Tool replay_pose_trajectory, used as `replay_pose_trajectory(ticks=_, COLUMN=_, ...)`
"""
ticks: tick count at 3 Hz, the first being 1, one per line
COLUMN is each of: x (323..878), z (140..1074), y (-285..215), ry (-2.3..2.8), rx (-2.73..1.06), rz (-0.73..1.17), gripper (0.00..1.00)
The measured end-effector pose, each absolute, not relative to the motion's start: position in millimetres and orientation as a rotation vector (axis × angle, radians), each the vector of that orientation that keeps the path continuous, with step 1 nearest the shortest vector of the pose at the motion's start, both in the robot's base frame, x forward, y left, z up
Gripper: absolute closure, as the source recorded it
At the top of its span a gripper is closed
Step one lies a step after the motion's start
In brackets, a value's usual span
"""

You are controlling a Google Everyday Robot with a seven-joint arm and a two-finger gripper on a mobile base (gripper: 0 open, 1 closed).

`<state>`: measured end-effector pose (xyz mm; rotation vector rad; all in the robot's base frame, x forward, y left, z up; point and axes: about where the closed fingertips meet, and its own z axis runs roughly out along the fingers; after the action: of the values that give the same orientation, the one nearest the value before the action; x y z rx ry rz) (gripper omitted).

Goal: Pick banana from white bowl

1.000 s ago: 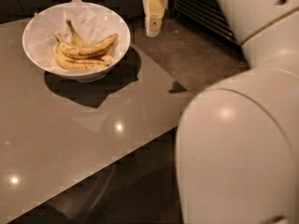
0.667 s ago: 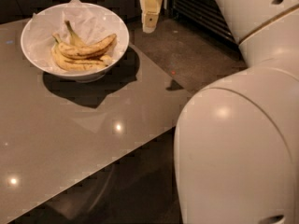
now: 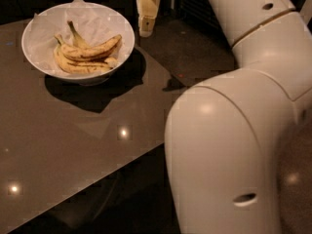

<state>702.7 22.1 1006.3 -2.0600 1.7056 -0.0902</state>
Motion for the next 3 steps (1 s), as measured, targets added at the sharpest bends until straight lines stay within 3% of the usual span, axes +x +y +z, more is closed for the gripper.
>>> replay_pose_trajectory(ticks=2, x=722.0, z=987.7, y=75.2, ry=1.619, rx=-2.191, rz=-0.131, gripper=0.02)
replay_pose_trajectory(ticks=3, x=727.2, z=981.2, y=99.6, ry=1.573, rx=-2.235, rz=-0.138, gripper=0.2)
